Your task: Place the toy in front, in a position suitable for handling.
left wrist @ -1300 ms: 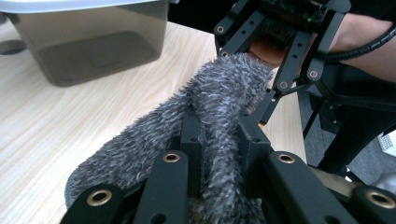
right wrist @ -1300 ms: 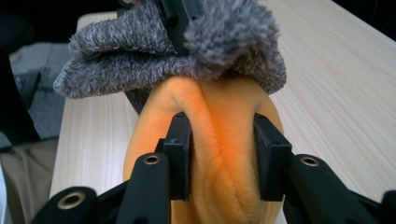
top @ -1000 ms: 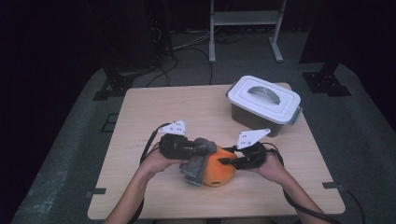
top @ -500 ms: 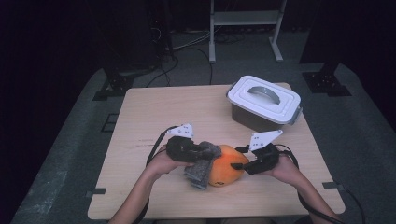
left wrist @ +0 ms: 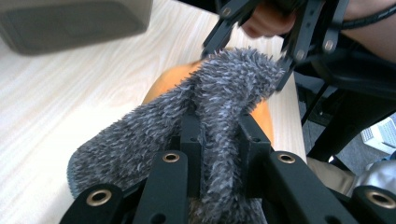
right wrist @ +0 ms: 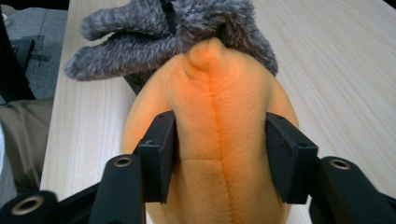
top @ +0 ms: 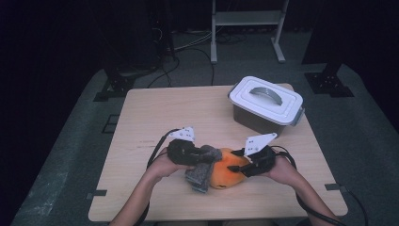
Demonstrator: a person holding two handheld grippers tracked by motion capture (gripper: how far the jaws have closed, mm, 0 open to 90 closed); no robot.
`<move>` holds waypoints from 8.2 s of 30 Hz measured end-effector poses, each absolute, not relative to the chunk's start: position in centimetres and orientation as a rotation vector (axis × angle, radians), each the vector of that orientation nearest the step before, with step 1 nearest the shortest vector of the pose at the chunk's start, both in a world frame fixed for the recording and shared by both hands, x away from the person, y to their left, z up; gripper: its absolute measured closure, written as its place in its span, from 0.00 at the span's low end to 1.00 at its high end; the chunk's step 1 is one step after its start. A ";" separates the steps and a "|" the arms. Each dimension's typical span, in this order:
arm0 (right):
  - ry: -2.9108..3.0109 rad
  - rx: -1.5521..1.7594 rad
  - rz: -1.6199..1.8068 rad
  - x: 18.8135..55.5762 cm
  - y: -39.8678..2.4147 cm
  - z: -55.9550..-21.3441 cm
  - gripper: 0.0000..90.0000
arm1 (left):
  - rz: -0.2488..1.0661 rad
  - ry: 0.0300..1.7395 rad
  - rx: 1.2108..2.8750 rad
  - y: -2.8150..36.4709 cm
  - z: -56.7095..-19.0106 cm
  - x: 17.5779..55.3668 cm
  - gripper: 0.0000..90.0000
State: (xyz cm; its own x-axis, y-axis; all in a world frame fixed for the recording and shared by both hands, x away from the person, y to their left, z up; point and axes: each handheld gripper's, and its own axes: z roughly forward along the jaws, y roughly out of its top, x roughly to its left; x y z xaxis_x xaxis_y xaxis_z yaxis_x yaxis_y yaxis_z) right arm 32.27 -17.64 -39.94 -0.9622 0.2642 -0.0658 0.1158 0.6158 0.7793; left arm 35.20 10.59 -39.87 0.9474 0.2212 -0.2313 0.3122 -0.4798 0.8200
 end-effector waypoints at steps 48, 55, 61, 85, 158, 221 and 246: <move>2.652 0.378 1.278 31.4 -19.6 -39.4 0.31 | -0.139 0.348 2.108 8.8 -40.1 35.3 0.84; 2.674 0.340 1.193 31.7 -18.1 -39.0 0.28 | -0.134 0.349 2.110 8.7 -40.1 35.3 0.84; 2.685 0.346 1.174 32.2 -17.7 -39.0 0.26 | -0.136 0.345 2.113 8.6 -40.1 35.3 0.84; 2.663 0.367 1.284 32.3 -18.0 -39.4 0.65 | -0.125 0.321 2.077 8.5 -38.8 35.4 0.84; 2.689 0.325 1.256 32.7 -17.9 -39.3 0.38 | -0.061 0.329 2.155 9.2 -39.5 34.9 0.84; 2.680 0.402 1.375 34.3 -15.5 -39.7 0.72 | -0.058 0.364 2.056 11.4 -38.0 35.5 0.84; 2.605 0.534 1.448 33.4 -20.3 -41.6 0.66 | -0.099 0.391 2.098 10.9 -40.0 35.3 0.84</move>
State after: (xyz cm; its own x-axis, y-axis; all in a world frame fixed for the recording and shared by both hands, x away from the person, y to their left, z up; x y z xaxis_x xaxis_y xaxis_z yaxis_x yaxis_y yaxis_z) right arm 33.37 -20.27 -41.57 -0.9316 0.3564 0.0706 0.2481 0.4819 0.8404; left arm 35.34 10.86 -40.05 0.9454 0.2367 -0.2241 0.3148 -0.4849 0.8159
